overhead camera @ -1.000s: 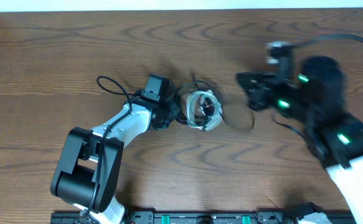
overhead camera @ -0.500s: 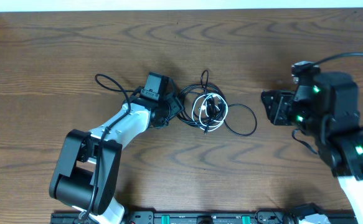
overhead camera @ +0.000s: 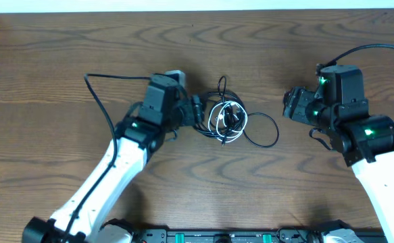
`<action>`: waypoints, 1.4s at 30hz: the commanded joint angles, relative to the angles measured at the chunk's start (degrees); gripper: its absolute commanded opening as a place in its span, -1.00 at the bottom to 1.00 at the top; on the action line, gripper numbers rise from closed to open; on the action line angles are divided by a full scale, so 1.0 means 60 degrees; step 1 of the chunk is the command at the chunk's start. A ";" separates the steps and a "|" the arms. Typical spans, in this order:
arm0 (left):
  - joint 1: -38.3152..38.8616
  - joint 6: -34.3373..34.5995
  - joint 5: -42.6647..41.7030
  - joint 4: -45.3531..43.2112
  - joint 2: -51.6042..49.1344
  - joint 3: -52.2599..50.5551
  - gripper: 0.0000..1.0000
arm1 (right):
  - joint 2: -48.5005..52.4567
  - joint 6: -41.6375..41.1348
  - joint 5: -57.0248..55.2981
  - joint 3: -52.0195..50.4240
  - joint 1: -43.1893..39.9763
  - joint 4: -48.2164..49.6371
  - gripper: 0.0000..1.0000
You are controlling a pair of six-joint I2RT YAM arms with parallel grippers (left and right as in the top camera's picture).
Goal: Untangle cables
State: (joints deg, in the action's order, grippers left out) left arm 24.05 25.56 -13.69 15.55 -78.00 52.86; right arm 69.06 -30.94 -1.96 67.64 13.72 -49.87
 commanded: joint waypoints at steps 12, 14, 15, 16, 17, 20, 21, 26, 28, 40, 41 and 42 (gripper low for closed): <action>0.2415 -0.1075 0.2510 -0.0871 -0.1679 0.0051 0.68 | 0.0142 -0.0838 -0.0576 0.0015 -0.0233 -0.0095 0.53; 0.2415 -0.1071 0.2696 -0.1311 -0.2036 0.0051 0.57 | 0.0142 -0.0841 -0.0568 0.0015 -0.0233 -0.0204 0.54; 0.2415 -0.1071 0.2889 -0.1461 -0.2149 0.0051 0.50 | 0.0142 -0.0841 -0.0561 0.0015 -0.0233 -0.0255 0.54; 0.2415 -0.1042 0.3126 -0.1570 -0.2233 0.0051 0.43 | 0.0142 -0.0841 -0.0517 0.0015 -0.0237 -0.0328 0.54; 0.2415 -0.0943 0.3406 -0.1621 -0.2284 0.0051 0.41 | 0.0142 -0.0841 -0.0477 0.0015 -0.0237 -0.0379 0.55; 0.2397 -0.0608 0.4226 -0.1643 -0.2459 0.0051 0.39 | 0.0146 -0.0841 -0.0328 0.0015 -0.0233 -0.0441 0.56; 0.2397 -0.0572 0.4197 -0.1661 -0.2524 0.0051 0.39 | 0.0146 -0.0841 -0.0328 0.0015 -0.0233 -0.0441 0.56; 0.2401 -0.0397 0.3985 -0.1683 -0.2736 0.0047 0.37 | 0.0146 -0.0845 -0.0331 0.0015 -0.0233 -0.0393 0.56; 0.2401 -0.0393 0.3694 -0.1719 -0.2743 0.0047 0.37 | 0.0146 -0.0900 -0.0328 0.0011 -0.0233 -0.0390 0.56; 0.2433 -0.0397 0.3359 -0.1869 -0.3486 -0.0040 0.32 | 0.0146 -0.0914 -0.0324 0.0015 -0.0233 -0.0448 0.58; 0.2433 -0.0397 0.3359 -0.1905 -0.3581 -0.0040 0.31 | 0.0146 -0.0914 -0.0324 0.0015 -0.0233 -0.0452 0.58; 0.2433 -0.0404 0.3359 -0.1949 -0.3676 -0.0040 0.31 | 0.0146 -0.0911 -0.0324 0.0015 -0.0233 -0.0452 0.58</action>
State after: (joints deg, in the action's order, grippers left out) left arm 38.63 22.70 6.57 4.25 -97.84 52.86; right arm 69.87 -35.62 -3.84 67.64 12.71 -52.49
